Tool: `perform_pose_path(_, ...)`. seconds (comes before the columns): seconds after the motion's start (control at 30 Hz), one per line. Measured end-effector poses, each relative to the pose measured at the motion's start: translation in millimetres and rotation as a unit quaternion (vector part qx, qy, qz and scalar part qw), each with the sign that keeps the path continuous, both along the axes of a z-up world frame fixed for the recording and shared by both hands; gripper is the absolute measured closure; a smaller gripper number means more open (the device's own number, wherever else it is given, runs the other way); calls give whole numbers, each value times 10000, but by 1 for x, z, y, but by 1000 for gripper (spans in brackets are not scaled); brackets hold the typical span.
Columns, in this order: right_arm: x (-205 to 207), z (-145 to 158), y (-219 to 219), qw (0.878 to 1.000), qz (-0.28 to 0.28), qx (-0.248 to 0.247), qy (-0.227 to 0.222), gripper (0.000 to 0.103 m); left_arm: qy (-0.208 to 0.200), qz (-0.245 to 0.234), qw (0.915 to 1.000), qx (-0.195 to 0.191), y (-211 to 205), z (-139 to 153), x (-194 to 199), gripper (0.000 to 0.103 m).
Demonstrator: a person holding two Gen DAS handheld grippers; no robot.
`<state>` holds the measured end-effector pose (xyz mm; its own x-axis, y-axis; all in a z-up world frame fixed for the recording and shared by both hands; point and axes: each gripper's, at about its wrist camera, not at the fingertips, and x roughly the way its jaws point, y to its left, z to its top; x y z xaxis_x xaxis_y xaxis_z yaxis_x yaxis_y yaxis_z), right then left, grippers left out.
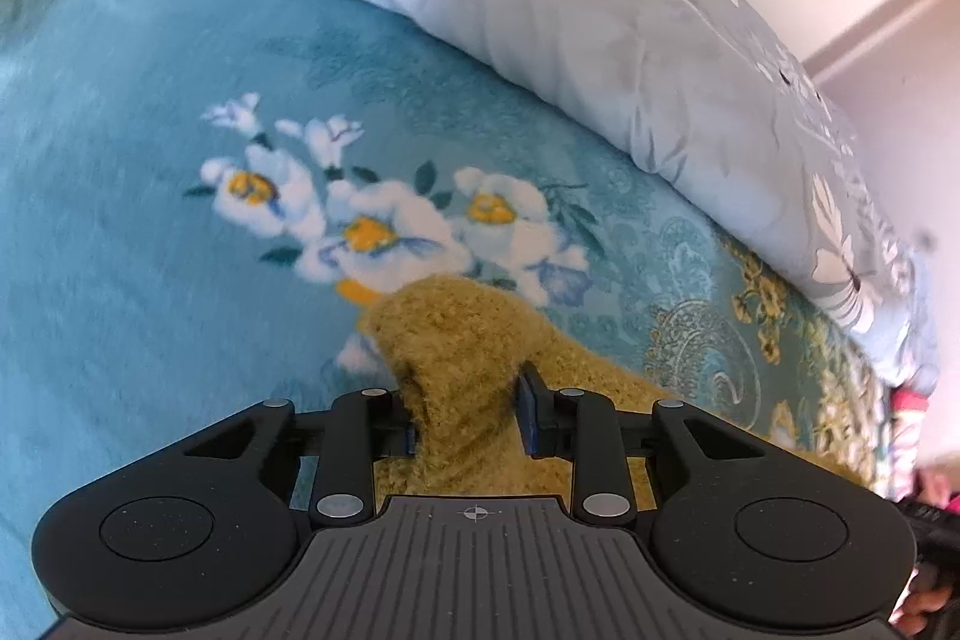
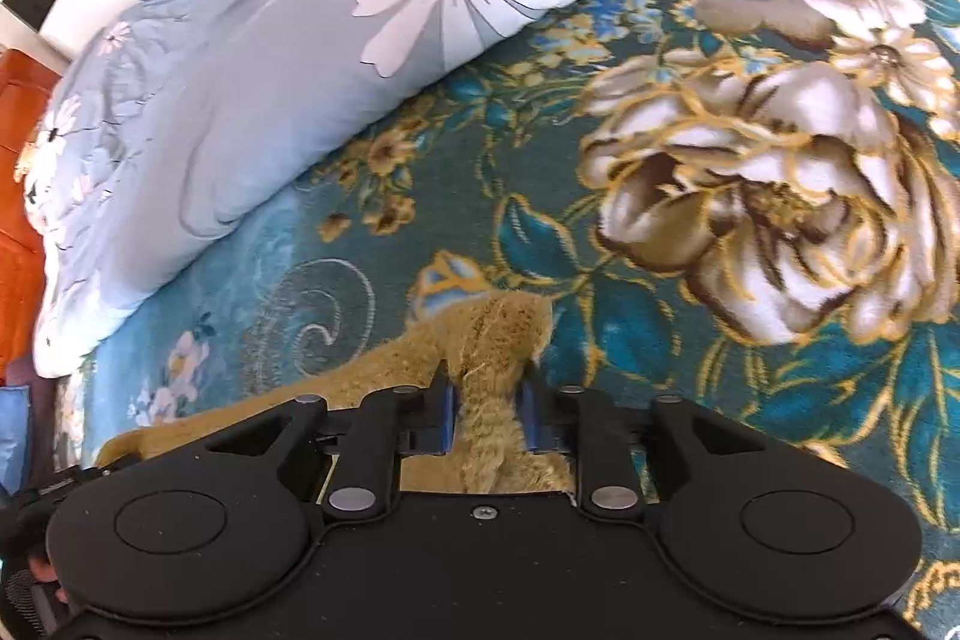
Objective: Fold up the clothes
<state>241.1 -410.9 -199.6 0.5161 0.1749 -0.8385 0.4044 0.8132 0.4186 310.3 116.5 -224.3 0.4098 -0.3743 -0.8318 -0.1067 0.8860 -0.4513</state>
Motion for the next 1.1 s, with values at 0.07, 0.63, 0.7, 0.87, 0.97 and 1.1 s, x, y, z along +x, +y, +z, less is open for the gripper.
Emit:
perform_pose_path(0.07, -2, 3, 0, 9998, -55, -153, 88, 69, 76, 9, 10000, 24, 3, 3, -1, 64)
perform_pose_path(0.63, -88, -15, 18, 9963, -75, 339, 791, 27, 522, 682, 9963, 3, -14, 57, -84, 13)
perform_pose_path(0.7, -98, -26, 18, 9946, -182, 605, 824, 26, 515, 575, 9970, -19, -23, 64, -97, 13)
perform_pose_path(0.87, -113, -40, 24, 9914, -285, 1040, 742, 22, 715, 421, 9966, 12, -50, 69, -116, 13)
perform_pose_path(0.97, -115, -44, 29, 9910, -135, 1156, 666, 21, 694, 253, 9973, 23, -67, 76, -123, 13)
perform_pose_path(1.1, -111, -46, 29, 9902, 42, 1262, 594, 37, 681, 67, 9976, 40, -86, 80, -127, 13)
